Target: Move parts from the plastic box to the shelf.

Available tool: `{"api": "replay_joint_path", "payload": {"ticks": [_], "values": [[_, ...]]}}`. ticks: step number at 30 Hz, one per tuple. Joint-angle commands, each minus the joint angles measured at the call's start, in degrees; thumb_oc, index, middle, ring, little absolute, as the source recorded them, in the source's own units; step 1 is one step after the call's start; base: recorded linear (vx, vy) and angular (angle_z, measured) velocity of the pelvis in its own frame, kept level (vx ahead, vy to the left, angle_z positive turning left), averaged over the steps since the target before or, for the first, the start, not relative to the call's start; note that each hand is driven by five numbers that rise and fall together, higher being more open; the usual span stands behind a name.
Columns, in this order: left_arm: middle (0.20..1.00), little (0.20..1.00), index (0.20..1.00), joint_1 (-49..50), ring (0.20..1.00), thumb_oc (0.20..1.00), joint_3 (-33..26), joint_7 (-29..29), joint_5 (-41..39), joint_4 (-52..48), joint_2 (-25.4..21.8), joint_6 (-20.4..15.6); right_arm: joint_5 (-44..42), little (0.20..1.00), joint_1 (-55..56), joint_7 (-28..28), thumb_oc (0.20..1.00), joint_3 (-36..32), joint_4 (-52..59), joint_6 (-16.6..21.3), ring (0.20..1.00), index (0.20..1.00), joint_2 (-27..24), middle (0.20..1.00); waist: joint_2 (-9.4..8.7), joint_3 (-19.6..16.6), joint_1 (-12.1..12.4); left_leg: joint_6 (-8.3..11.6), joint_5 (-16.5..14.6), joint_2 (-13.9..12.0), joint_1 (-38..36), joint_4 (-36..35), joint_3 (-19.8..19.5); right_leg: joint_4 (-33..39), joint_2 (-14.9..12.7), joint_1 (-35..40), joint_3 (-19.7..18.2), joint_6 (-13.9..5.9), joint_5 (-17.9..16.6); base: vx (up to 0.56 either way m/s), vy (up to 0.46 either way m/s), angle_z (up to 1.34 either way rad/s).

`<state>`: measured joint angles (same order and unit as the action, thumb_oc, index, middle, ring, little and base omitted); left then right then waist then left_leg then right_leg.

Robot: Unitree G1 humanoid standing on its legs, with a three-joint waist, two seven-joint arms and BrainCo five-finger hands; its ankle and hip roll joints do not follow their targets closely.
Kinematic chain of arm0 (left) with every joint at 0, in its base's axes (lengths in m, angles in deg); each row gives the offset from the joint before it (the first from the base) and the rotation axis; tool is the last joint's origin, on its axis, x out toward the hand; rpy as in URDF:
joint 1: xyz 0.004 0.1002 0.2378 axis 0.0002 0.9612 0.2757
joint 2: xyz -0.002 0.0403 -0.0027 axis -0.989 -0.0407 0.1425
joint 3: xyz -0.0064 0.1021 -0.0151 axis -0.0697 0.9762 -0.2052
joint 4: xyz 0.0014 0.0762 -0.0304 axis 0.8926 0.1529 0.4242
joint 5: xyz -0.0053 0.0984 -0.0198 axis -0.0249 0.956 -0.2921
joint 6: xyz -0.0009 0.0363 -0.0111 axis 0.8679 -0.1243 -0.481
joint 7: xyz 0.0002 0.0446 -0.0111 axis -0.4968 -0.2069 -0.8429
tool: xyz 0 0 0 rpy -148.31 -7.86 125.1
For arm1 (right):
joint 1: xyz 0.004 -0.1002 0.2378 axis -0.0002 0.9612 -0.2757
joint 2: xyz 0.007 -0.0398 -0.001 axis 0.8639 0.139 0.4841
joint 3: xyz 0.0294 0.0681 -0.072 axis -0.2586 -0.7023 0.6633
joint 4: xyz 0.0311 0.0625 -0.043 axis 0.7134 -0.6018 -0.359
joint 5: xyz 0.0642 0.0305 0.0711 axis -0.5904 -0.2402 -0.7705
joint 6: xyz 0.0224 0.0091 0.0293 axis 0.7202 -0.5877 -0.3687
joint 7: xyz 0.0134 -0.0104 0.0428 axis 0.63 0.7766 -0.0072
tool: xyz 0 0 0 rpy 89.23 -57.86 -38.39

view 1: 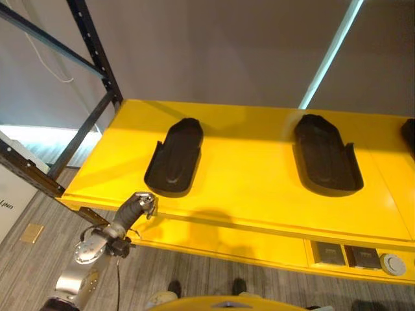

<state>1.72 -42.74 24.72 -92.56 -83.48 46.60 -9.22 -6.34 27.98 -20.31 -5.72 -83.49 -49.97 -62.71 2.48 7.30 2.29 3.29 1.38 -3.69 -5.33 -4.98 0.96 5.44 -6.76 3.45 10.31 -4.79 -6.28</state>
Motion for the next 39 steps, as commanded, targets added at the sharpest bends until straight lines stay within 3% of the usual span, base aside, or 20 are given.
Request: {"api": "replay_joint_path", "payload": {"ticks": [1, 18, 33, 34, 37, 39], "values": [[0.200, 0.200, 0.200, -7.8, 0.200, 0.200, -0.2, 2.9, -3.3, -1.1, 2.6, -5.1, 0.2, 1.000, -3.6, 1.7, 1.000, 0.4, -2.1, 0.2, 1.000, 1.000, 0.9, 1.000, 1.06, 3.1, -0.8, 0.99, -0.1, -1.1, -0.6, 0.0, 5.7, -0.4, -0.7, 2.9, -1.1, -1.42, 2.7, 0.07, -0.037, -0.12], [0.200, 0.200, 0.200, -13.8, 0.200, 0.200, -2.3, 17.7, -2.0, 2.1, 7.5, -5.4, -0.3, 1.000, -0.9, 3.8, 1.000, 1.6, 1.6, 0.7, 1.000, 1.000, 2.0, 1.000, 0.12, 5.2, -3.7, 1.25, 0.6, -2.4, 0.7, 0.0, 6.6, -0.4, 0.5, 0.7, -3.4, -0.91, 2.5, 0.03, -0.033, -0.06], [0.200, 0.200, 0.200, -15.8, 0.200, 0.200, -3.3, 19.3, 0.8, 3.9, 7.9, -6.5, 2.2, 1.000, 0.1, 4.4, 1.000, 2.1, 3.5, 1.2, 1.000, 1.000, 2.0, 1.000, 0.10, 5.6, -4.7, 1.56, 0.7, -2.6, 0.3, 0.0, 6.8, -0.4, 0.7, 1.1, -3.8, -1.01, 2.7, -0.01, -0.003, -0.01], [0.200, 0.200, 0.200, -15.1, 0.200, 0.200, -3.2, 20.2, 4.5, 3.4, 7.6, -8.5, 2.1, 1.000, 0.0, 4.4, 1.000, 2.1, 3.4, 1.2, 1.000, 1.000, 2.1, 1.000, 0.02, 5.3, -4.3, 1.54, 0.5, -2.4, 0.2, 0.0, 6.6, -0.4, 0.6, 1.5, -3.5, -0.99, 2.9, -0.05, -0.023, -0.01], [0.200, 0.200, 0.200, -13.6, 0.200, 0.200, -3.0, 26.3, 7.8, 2.1, 7.0, -9.5, 1.5, 1.000, -0.6, 4.5, 1.000, 1.8, 2.8, 1.3, 1.000, 1.000, 2.5, 1.000, -0.04, 5.1, -3.3, 1.60, 0.4, -2.2, -0.1, 0.0, 6.1, -0.4, 0.6, 2.2, -2.9, -0.84, 3.1, -0.07, -0.025, 0.00], [0.200, 0.200, 0.200, -11.7, 0.200, 0.200, -3.1, 37.2, 8.7, 2.3, 7.2, -11.4, 0.1, 1.000, -1.1, 4.3, 1.000, 1.7, 2.3, 1.4, 1.000, 1.000, 2.7, 1.000, -0.25, 4.7, -2.1, 1.60, 0.2, -1.9, -0.4, 0.0, 5.5, -0.4, 0.5, 3.1, -2.0, -0.75, 3.4, -0.12, -0.068, 0.10]]}}
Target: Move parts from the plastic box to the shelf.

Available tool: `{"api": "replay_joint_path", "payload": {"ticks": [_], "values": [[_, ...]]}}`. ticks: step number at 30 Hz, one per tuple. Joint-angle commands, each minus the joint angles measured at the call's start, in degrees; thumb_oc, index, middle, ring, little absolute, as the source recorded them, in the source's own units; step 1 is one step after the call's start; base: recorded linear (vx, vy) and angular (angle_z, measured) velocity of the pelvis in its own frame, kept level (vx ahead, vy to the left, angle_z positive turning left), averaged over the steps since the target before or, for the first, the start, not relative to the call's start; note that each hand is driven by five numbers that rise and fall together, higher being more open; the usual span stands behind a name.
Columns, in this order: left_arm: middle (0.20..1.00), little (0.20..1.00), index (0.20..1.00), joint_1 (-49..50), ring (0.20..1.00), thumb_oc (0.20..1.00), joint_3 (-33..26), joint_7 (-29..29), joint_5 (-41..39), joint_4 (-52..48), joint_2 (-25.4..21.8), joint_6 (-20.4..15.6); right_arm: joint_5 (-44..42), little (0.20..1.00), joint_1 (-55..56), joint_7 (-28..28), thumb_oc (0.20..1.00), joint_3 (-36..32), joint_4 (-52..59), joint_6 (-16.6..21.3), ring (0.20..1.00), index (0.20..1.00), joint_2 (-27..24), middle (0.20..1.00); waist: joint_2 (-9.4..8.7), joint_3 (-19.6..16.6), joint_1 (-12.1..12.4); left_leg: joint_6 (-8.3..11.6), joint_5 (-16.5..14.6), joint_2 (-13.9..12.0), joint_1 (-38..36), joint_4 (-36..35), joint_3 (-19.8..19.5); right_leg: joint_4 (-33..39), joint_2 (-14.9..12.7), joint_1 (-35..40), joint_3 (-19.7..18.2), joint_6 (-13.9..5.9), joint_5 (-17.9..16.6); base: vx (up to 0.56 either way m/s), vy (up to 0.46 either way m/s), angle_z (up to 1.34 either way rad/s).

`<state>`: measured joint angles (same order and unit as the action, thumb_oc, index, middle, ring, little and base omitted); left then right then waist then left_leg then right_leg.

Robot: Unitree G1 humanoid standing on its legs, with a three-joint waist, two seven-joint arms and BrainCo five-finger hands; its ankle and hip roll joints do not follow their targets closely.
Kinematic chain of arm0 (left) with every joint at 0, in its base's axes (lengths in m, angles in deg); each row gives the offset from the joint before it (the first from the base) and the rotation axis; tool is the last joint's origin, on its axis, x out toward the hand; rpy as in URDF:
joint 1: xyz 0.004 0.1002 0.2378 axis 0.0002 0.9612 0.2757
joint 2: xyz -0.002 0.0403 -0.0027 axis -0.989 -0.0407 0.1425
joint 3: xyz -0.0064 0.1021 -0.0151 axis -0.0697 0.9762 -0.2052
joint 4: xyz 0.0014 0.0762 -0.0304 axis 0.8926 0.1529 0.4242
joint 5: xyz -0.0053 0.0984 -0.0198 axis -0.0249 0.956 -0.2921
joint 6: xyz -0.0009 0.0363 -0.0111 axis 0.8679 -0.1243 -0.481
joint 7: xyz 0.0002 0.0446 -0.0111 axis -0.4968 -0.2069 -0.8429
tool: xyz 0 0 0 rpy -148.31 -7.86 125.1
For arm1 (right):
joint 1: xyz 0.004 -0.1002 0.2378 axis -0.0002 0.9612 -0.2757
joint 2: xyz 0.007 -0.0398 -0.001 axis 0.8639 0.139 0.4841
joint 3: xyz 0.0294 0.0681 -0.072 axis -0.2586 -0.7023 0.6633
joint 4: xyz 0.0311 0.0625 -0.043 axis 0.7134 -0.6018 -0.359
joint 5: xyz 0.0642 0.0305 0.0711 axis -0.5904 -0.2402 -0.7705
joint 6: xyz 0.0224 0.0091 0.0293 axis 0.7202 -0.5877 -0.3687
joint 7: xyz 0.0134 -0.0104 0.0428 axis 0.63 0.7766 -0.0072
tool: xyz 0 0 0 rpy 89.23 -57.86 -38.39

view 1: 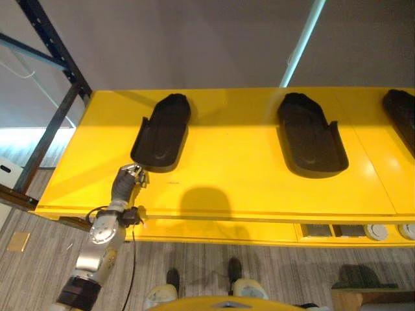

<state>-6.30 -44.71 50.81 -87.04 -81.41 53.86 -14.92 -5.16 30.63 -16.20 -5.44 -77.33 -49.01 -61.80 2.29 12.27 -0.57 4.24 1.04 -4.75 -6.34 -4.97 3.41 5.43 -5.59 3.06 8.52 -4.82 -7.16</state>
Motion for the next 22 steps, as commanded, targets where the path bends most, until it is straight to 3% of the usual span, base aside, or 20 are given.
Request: {"api": "replay_joint_path", "payload": {"ticks": [1, 4, 9, 10, 14, 15, 16, 17, 19, 20, 22], "values": [[0.200, 0.200, 0.200, -2.2, 0.200, 0.200, -1.6, 20.3, 5.9, 1.8, 0.5, -6.8, -2.1, 1.000, -4.3, 0.4, 1.000, 1.5, -4.5, 0.6, 1.000, 1.000, 2.3, 1.000, -0.40, -0.6, 1.7, 0.69, 0.5, -0.7, 0.4, 0.0, 2.5, -0.4, -0.7, 4.1, 0.5, -0.62, 4.4, -0.11, -0.088, 0.16], [0.200, 0.200, 0.200, 1.1, 0.200, 0.200, -2.8, 29.1, 11.3, 7.0, 1.6, -9.3, -4.8, 1.000, -5.5, 0.6, 1.000, 1.4, -5.4, 0.4, 1.000, 1.000, 2.7, 1.000, -0.96, -1.1, 3.6, 0.92, 0.6, -0.5, 0.1, 0.0, 1.1, -0.4, -0.7, 5.4, 2.2, -0.41, 4.7, -0.13, -0.108, 0.24], [0.200, 0.200, 0.200, 3.8, 0.200, 0.200, -3.2, 33.0, 15.8, 19.6, 4.1, -15.2, -7.1, 1.000, -7.4, 0.5, 1.000, 1.4, -7.6, 1.1, 1.000, 1.000, 3.2, 1.000, -1.42, -1.4, 6.0, 1.29, 1.4, -0.4, 0.0, 0.0, -1.0, -0.7, -0.4, 6.6, 4.1, -0.02, 4.8, -0.11, -0.089, 0.31], [0.200, 0.200, 0.200, 5.4, 0.200, 0.200, -3.7, 36.2, 16.9, 26.6, 6.2, -17.8, -7.5, 1.000, -8.2, 0.3, 1.000, 1.7, -8.7, 2.0, 1.000, 1.000, 3.5, 1.000, -1.66, -1.7, 7.2, 1.69, 1.7, -0.6, -0.3, 0.0, -1.7, -0.4, -0.2, 7.0, 5.1, 0.04, 4.7, -0.12, -0.093, 0.26], [0.200, 0.200, 0.200, 6.6, 0.200, 0.200, -6.5, 38.9, 11.4, 35.6, 9.0, -18.7, -6.9, 1.000, -8.2, 0.0, 1.000, 1.9, -9.2, 2.1, 1.000, 1.000, 3.3, 1.000, -1.63, -2.3, 7.8, 2.34, 2.4, -1.0, -0.2, 0.0, -2.5, -0.4, 0.1, 7.2, 5.4, -0.01, 4.7, -0.10, -0.051, 0.11], [0.200, 0.200, 0.200, 6.7, 0.200, 0.200, -7.6, 37.9, 10.3, 38.5, 9.5, -17.2, -7.1, 1.000, -8.2, -0.3, 1.000, 2.0, -9.3, 1.9, 1.000, 1.000, 3.2, 1.000, -1.63, -2.3, 8.0, 2.64, 2.8, -1.2, -0.1, 0.0, -2.8, -0.4, 0.1, 7.2, 5.5, 0.00, 4.6, -0.07, -0.019, 0.09], [0.498, 0.498, 0.498, 6.7, 0.498, 0.498, -8.3, 34.8, 8.0, 40.9, 10.0, -15.9, -7.3, 1.000, -8.3, -0.5, 1.000, 2.0, -9.4, 1.8, 1.000, 1.000, 3.0, 1.000, -1.64, -2.3, 8.1, 2.83, 3.0, -1.3, 0.1, 0.2, -3.1, -0.6, 0.1, 7.2, 5.6, 0.04, 4.6, -0.10, -0.015, 0.14], [1.000, 1.000, 1.000, 6.4, 1.000, 1.000, -9.6, 31.7, 5.4, 44.7, 11.1, -14.7, -7.7, 1.000, -8.3, -0.5, 1.000, 2.1, -9.5, 1.7, 1.000, 1.000, 2.9, 1.000, -1.70, -2.1, 8.2, 3.11, 3.2, -1.5, 0.3, 0.8, -3.4, -0.8, 0.2, 7.1, 5.7, 0.08, 4.5, -0.09, 0.006, 0.12], [1.000, 1.000, 1.000, 6.4, 1.000, 1.000, -10.1, 30.0, 3.7, 47.2, 11.7, -13.1, -7.5, 1.000, -8.4, -0.5, 1.000, 2.0, -9.6, 1.4, 1.000, 1.000, 2.7, 1.000, -1.66, -2.0, 8.0, 3.30, 3.3, -1.7, 0.4, 1.1, -3.4, -0.9, 0.2, 7.1, 5.5, 0.10, 4.6, -0.06, 0.030, 0.17], [1.000, 1.000, 1.000, 6.2, 1.000, 1.000, -10.5, 29.0, 1.3, 50.4, 11.8, -10.0, -7.1, 1.000, -8.5, -0.6, 1.000, 2.0, -9.9, 1.1, 1.000, 1.000, 2.6, 1.000, -1.62, -2.0, 7.8, 3.40, 3.4, -1.8, 0.5, 1.3, -3.2, -0.9, 0.2, 7.0, 5.2, 0.07, 4.6, -0.04, 0.076, 0.16], [1.000, 1.000, 1.000, 5.0, 1.000, 1.000, -12.0, 24.2, -1.8, 56.5, 12.3, -10.1, -7.1, 1.000, -8.5, -0.6, 1.000, 2.0, -10.2, -0.3, 1.000, 1.000, 2.6, 1.000, -1.73, -2.4, 6.9, 3.46, 3.5, -2.2, 0.5, 1.4, -2.7, -1.0, 0.2, 6.9, 4.3, -0.07, 4.6, -0.02, 0.084, 0.04]]}}
